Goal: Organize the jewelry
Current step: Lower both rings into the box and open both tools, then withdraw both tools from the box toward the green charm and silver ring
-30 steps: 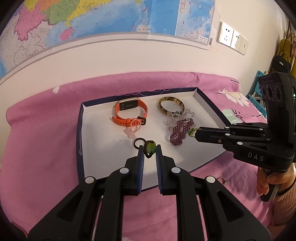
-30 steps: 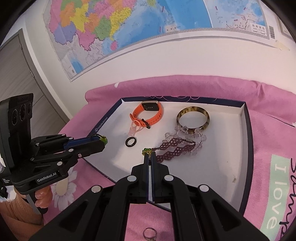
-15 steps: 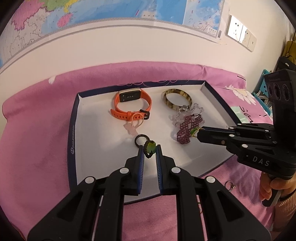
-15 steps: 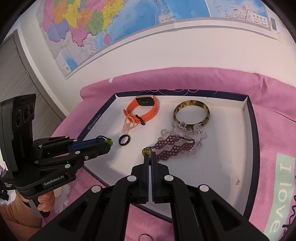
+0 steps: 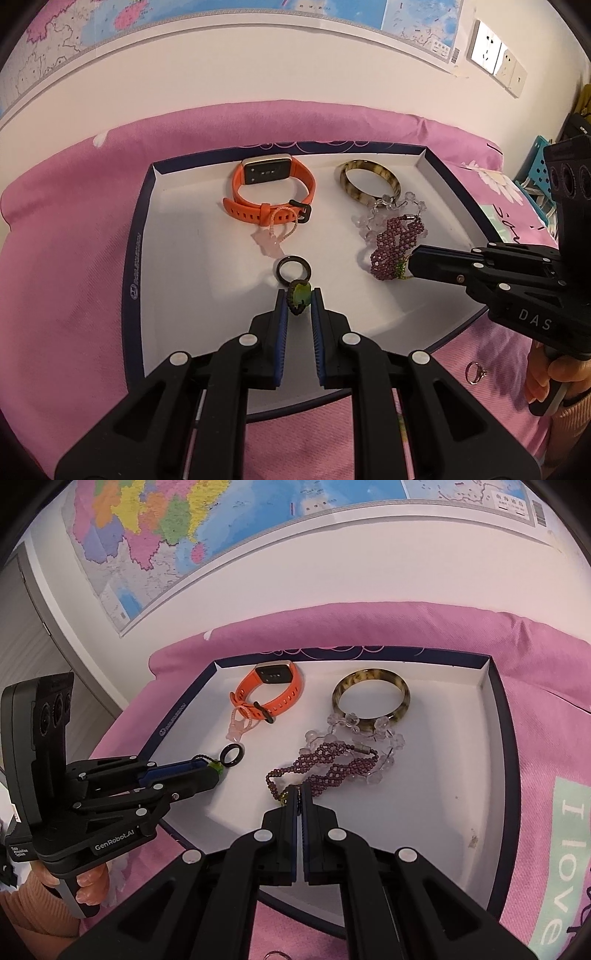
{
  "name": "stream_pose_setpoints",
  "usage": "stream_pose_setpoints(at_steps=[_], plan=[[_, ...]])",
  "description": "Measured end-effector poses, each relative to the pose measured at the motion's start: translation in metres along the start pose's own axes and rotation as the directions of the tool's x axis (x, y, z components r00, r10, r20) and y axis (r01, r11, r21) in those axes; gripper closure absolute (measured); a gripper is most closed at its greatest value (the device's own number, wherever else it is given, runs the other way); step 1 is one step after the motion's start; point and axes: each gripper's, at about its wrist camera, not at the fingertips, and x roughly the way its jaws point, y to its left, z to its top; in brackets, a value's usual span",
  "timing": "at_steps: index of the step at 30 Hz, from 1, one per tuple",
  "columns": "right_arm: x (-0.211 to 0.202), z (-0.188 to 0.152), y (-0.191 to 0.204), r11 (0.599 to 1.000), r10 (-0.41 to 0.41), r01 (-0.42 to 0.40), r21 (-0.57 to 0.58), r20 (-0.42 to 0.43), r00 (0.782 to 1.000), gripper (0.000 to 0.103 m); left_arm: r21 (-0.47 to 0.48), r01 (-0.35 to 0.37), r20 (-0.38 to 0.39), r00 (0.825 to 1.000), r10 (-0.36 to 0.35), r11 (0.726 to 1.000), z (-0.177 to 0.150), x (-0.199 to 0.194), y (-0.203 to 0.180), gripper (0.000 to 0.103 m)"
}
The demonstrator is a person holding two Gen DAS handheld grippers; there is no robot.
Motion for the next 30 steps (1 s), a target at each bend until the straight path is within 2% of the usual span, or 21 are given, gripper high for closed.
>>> stream_pose_setpoints(at_steps=[13, 17, 19, 23, 25, 30], plan=[[0.002, 0.000, -0.004, 0.999, -0.029, 0.029, 0.024, 0.004, 1.000, 0.096, -0.010, -0.003, -0.005, 1.000, 0.003, 1.000, 0.000, 0.003, 0.005, 0.090], [0.001, -0.002, -0.005, 0.999, -0.033, 0.032, 0.026, 0.007, 0.999, 0.096, -0.011, -0.009, 0.003, 1.000, 0.009, 1.000, 0.001, 0.001, 0.006, 0.082], [0.001, -0.002, -0.006, 0.999, -0.035, 0.035, 0.029, 0.010, 0.999, 0.096, -0.012, -0.011, 0.010, 1.000, 0.011, 1.000, 0.001, -0.002, 0.007, 0.074], [-0.003, -0.002, -0.008, 0.999, -0.037, 0.036, 0.039, 0.019, 0.999, 0.094, -0.014, -0.013, 0.023, 1.000, 0.013, 1.000, 0.001, -0.007, 0.009, 0.073], [-0.004, -0.002, -0.010, 0.998, -0.037, 0.036, 0.045, 0.023, 0.999, 0.088, -0.017, -0.010, 0.027, 1.000, 0.011, 1.000, 0.000, -0.009, 0.010, 0.072], [-0.007, -0.003, -0.010, 0.998, -0.039, 0.037, 0.049, 0.027, 0.999, 0.088, -0.015, -0.012, 0.044, 0.999, 0.012, 1.000, -0.002, -0.017, 0.010, 0.066]])
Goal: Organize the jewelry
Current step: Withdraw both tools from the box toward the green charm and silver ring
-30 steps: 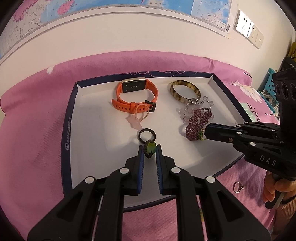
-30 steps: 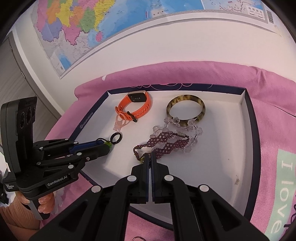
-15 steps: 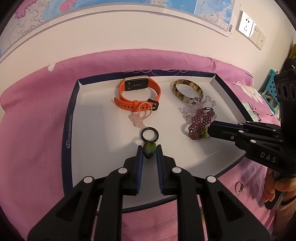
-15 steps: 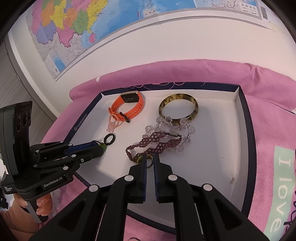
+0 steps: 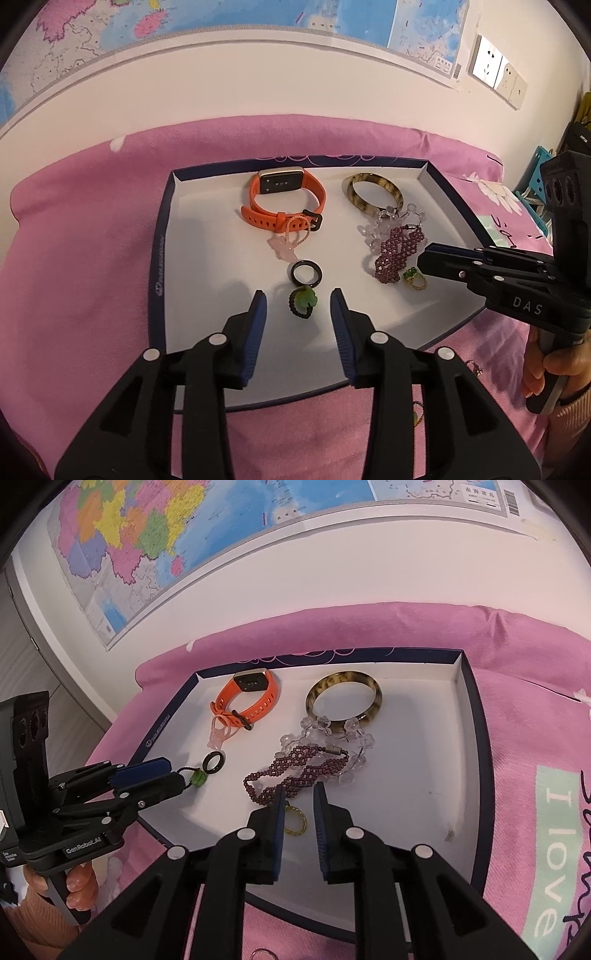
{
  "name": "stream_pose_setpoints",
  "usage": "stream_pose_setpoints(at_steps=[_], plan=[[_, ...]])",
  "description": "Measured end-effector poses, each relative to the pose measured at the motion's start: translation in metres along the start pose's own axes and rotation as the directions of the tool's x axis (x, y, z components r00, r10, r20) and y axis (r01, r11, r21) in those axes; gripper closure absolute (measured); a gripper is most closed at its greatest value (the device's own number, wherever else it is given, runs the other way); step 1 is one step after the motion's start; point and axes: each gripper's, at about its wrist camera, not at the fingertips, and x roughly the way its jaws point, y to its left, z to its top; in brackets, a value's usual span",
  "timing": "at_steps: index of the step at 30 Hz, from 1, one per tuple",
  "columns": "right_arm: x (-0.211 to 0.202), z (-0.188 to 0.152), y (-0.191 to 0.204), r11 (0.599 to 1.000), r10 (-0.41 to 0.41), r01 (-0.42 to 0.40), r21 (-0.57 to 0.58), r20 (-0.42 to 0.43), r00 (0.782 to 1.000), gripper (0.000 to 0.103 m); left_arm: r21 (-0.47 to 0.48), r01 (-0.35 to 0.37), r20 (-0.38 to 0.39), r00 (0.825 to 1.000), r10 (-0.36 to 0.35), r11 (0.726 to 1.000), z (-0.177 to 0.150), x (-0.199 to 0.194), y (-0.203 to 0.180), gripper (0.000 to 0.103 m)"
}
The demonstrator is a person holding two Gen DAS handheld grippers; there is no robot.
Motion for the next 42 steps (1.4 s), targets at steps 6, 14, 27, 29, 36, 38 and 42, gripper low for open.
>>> stream_pose_setpoints(at_steps=[6, 14, 27, 29, 36, 38, 42], plan=[[-0.008, -0.001, 0.003, 1.000, -0.012, 0.013, -0.010, 0.022, 1.000, 0.079, 0.025, -0.027, 0.039, 0.999, 0.026, 0.999, -0.004, -0.016, -0.006, 0.043], [-0.027, -0.009, 0.011, 0.999, -0.020, 0.022, -0.029, 0.064, 0.998, 0.062, 0.062, -0.063, 0.108, 0.993, 0.056, 0.996, -0.011, -0.044, -0.016, 0.029], [-0.056, -0.023, 0.022, 0.997, -0.041, 0.049, -0.059, 0.127, 0.991, 0.032, 0.035, -0.072, 0.141, 0.988, 0.067, 0.997, -0.025, -0.065, -0.018, 0.005], [-0.059, -0.027, 0.022, 0.997, -0.040, 0.048, -0.057, 0.132, 0.990, 0.029, 0.020, -0.072, 0.144, 0.987, 0.068, 0.997, -0.027, -0.067, -0.016, 0.005], [-0.067, -0.040, 0.027, 0.995, -0.050, 0.061, -0.077, 0.136, 0.989, 0.028, -0.009, -0.075, 0.158, 0.984, 0.075, 0.997, -0.035, -0.079, -0.009, 0.005], [-0.072, -0.046, 0.027, 0.996, -0.038, 0.049, -0.078, 0.134, 0.990, 0.028, -0.006, -0.073, 0.159, 0.985, 0.073, 0.997, -0.039, -0.081, -0.008, 0.005], [-0.076, -0.059, 0.025, 0.996, -0.034, 0.043, -0.075, 0.115, 0.993, 0.028, 0.000, -0.064, 0.153, 0.986, 0.064, 0.998, -0.050, -0.082, -0.008, 0.005]])
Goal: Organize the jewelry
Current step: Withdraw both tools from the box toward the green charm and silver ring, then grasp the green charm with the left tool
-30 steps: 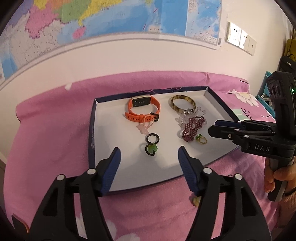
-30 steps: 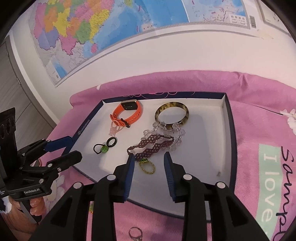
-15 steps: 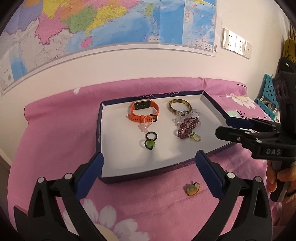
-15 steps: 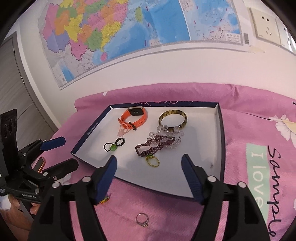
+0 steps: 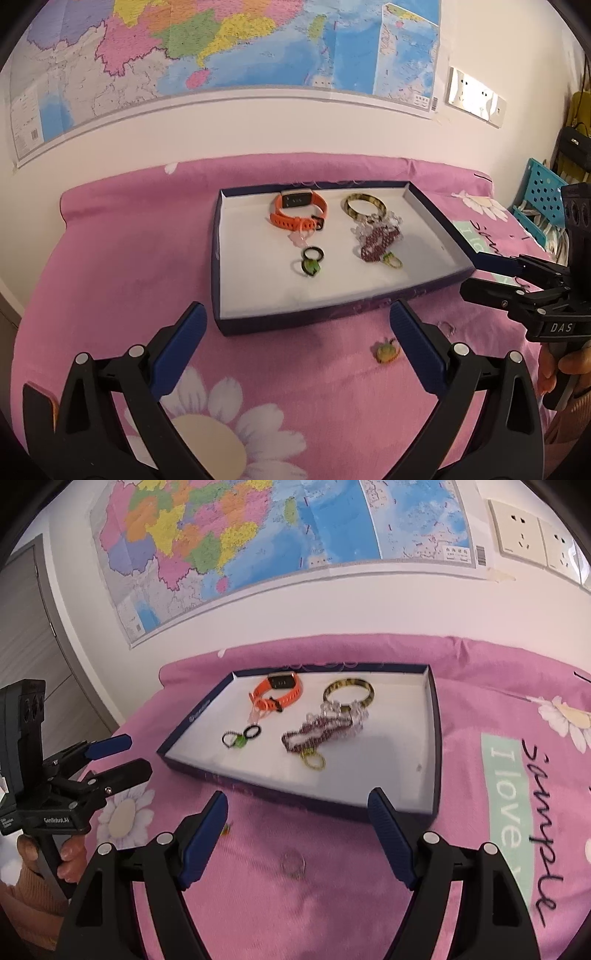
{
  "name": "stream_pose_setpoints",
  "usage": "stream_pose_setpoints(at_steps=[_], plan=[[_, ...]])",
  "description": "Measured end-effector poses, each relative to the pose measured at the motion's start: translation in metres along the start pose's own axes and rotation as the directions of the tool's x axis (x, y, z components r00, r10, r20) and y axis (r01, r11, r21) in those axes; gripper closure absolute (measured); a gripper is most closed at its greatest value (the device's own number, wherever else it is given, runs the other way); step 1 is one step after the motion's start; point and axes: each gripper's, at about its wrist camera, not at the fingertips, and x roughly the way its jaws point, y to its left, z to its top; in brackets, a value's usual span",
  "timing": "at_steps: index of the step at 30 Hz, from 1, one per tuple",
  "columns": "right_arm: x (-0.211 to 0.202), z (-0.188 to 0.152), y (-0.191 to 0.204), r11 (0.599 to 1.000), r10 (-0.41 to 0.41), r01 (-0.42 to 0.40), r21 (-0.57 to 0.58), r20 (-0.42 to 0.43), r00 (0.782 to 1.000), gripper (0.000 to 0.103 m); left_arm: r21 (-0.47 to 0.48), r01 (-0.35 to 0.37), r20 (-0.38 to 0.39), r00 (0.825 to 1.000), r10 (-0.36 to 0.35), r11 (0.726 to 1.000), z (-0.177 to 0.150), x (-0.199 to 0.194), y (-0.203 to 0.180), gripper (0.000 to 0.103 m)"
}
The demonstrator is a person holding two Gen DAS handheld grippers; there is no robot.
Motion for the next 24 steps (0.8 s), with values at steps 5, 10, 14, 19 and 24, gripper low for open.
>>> stream_pose_setpoints(at_steps=[5, 10, 14, 19, 24], plan=[[0.000, -0.014, -0.004, 1.000, -0.001, 0.002, 0.018, -0.032, 0.999, 0.028, 0.037, 0.017, -0.012, 1.000, -0.017, 0.999, -0.013, -0.001, -0.010, 0.005], [0.001, -0.024, -0.008, 0.999, -0.002, 0.004, 0.036, -0.049, 0.999, 0.028, 0.083, 0.050, -0.029, 0.998, -0.048, 0.995, -0.022, 0.001, -0.026, 0.005], [0.001, -0.029, -0.006, 1.000, -0.007, 0.008, 0.026, -0.060, 0.998, 0.028, 0.104, 0.075, -0.054, 0.996, -0.070, 0.992, -0.026, 0.007, -0.036, 0.007], [0.003, -0.033, -0.002, 1.000, -0.016, 0.017, 0.009, -0.072, 0.997, 0.028, 0.103, 0.094, -0.098, 0.992, -0.084, 0.990, -0.028, 0.019, -0.043, 0.018], [0.005, -0.035, 0.002, 1.000, -0.015, 0.015, 0.002, -0.081, 0.997, 0.028, 0.096, 0.116, -0.138, 0.985, -0.102, 0.989, -0.032, 0.029, -0.047, 0.031]])
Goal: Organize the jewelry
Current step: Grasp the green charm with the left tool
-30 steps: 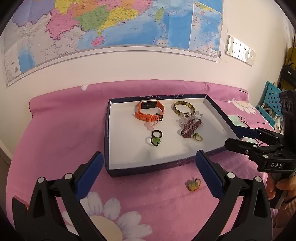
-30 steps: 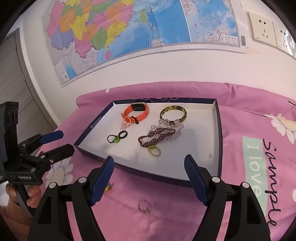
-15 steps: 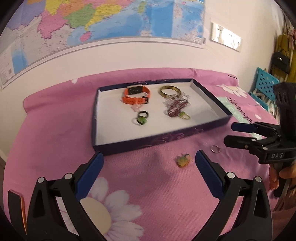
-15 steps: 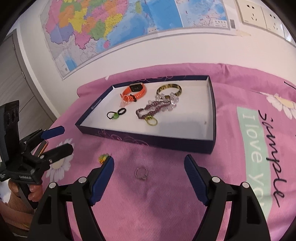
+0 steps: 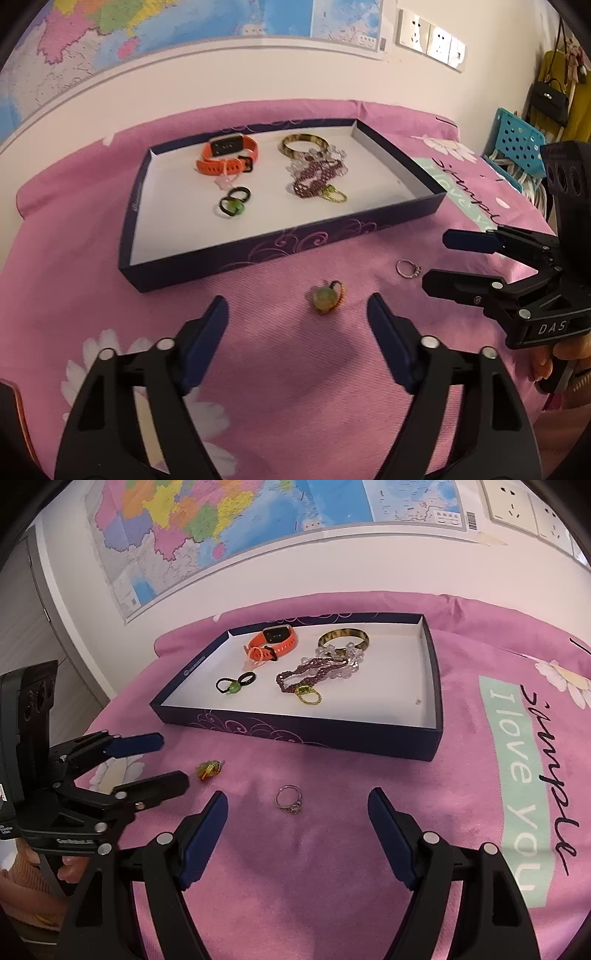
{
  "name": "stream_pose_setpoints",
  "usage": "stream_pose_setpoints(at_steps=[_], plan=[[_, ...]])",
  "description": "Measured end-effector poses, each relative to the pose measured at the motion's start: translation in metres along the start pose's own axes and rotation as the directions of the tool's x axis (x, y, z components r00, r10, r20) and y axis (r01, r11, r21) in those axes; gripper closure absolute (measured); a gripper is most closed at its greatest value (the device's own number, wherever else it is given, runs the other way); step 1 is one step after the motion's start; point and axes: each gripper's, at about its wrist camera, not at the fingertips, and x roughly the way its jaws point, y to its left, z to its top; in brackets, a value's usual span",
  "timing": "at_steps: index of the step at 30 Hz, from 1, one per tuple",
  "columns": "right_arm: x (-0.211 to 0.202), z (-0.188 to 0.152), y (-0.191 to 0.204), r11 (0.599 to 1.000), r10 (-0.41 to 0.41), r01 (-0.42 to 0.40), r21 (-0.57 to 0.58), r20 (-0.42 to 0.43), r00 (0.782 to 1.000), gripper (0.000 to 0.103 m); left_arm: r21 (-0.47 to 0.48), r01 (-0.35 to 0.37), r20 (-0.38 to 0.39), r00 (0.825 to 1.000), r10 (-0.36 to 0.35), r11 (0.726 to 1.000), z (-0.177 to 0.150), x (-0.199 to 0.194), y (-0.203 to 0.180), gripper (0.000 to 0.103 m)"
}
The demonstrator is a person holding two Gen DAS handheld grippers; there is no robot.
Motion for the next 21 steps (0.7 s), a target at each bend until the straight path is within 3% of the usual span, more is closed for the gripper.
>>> stream_pose_setpoints(at_steps=[9, 21], plan=[[0.004, 0.000, 0.003, 1.000, 0.005, -0.005, -0.003, -0.010, 1.000, 0.028, 0.000, 0.036, -0.041, 0.999, -0.036, 0.999, 0.003, 0.013, -0.006, 0.048], [0.007, 0.000, 0.005, 1.000, 0.008, -0.009, -0.008, -0.022, 1.000, 0.028, 0.005, 0.014, -0.059, 0.998, -0.014, 1.000, 0.004, 0.019, -0.008, 0.064]])
